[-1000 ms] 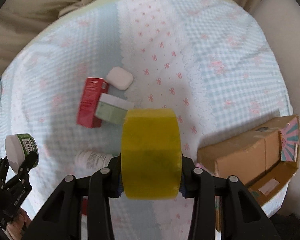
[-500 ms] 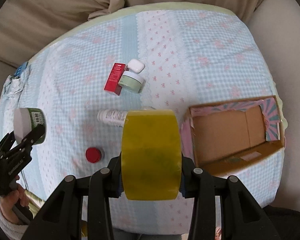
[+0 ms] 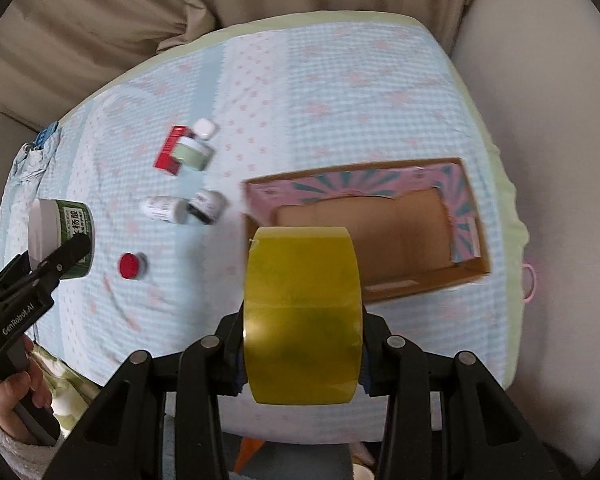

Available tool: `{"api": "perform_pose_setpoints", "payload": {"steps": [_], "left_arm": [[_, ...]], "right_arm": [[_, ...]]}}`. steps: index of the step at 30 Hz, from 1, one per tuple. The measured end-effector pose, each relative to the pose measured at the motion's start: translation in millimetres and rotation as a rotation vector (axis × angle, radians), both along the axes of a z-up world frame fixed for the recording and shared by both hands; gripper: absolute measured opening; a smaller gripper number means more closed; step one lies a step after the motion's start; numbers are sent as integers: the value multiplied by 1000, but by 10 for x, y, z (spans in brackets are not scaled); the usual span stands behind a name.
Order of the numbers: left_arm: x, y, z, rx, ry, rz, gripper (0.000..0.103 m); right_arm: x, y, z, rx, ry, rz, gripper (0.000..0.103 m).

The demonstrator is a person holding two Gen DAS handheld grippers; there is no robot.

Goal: Organize rigid objects
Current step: 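Carry both held items to the cardboard box and release them inside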

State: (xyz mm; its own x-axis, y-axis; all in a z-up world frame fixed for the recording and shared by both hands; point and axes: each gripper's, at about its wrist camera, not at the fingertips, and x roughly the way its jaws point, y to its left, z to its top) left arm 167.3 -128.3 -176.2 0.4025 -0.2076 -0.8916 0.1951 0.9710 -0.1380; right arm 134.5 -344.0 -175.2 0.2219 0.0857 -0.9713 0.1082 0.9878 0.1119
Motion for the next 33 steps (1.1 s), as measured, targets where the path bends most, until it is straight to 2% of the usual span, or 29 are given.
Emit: {"api": "perform_pose_setpoints", "payload": {"steps": [7, 14, 22, 26, 33], "left_arm": [[-114, -736, -351, 22, 43, -10, 69], [121, -1262, -770, 59, 92, -44, 69], [571, -1742, -1453, 116, 194, -81, 69], [730, -1833, -1810, 143, 259, -78, 69], [848, -1955, -2100, 168, 300, -97, 68]], "right_arm": [[-74, -762, -212, 3, 25, -17, 38], [149, -1290, -521, 14, 36, -43, 38], [587, -1516, -1043, 18, 100, -31, 38], [743, -1530, -1351, 31, 151, -6, 38], [892, -1474, -1701, 50, 202, 33, 38]]}}
